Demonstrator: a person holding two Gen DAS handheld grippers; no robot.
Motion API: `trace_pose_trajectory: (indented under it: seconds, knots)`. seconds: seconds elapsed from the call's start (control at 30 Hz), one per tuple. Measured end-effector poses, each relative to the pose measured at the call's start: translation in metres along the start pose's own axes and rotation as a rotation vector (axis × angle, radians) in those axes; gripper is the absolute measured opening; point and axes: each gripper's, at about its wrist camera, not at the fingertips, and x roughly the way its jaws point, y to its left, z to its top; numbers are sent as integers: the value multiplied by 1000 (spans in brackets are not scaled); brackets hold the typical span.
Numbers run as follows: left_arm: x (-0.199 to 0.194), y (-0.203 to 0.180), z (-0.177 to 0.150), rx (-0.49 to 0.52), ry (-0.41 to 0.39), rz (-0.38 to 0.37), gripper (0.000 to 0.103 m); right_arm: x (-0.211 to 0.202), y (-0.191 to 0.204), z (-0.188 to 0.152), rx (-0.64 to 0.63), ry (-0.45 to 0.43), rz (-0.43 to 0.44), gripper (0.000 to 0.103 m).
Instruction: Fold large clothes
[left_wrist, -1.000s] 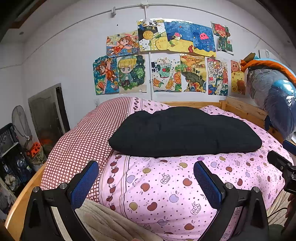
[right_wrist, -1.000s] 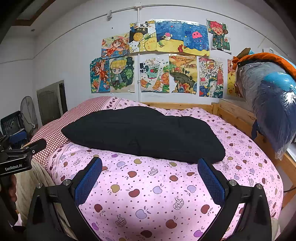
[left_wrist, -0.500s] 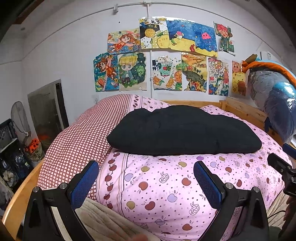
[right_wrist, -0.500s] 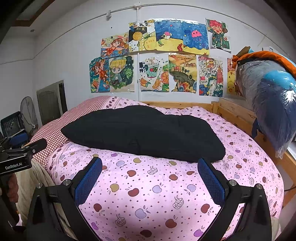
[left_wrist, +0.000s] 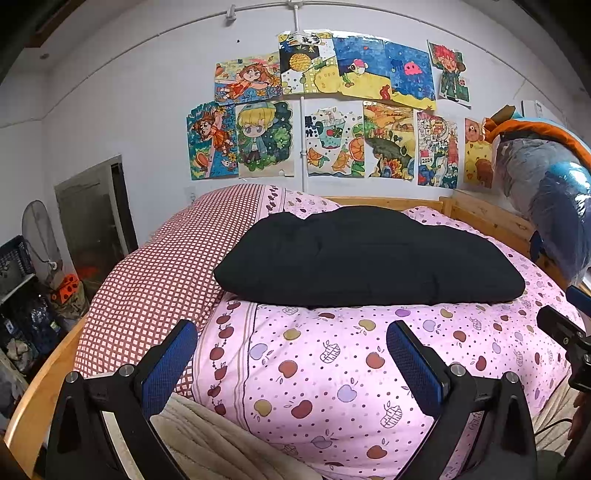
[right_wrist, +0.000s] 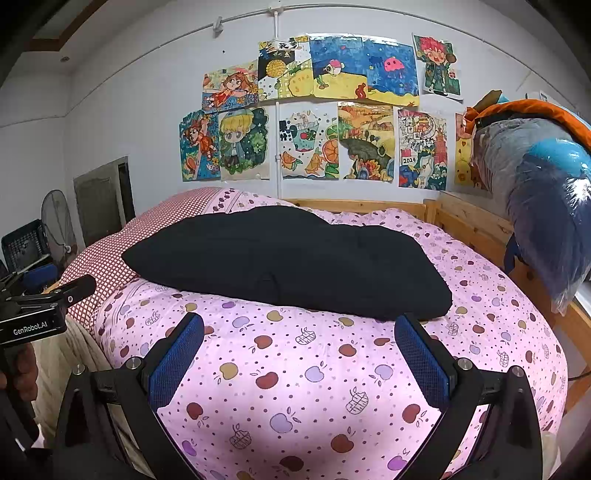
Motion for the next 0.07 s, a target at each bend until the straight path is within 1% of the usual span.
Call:
trace_pose_trajectory:
  seconds: [0.07]
  knots:
    - [0,-1,0,1,1,2,103,0,0,0,0,0,0,101]
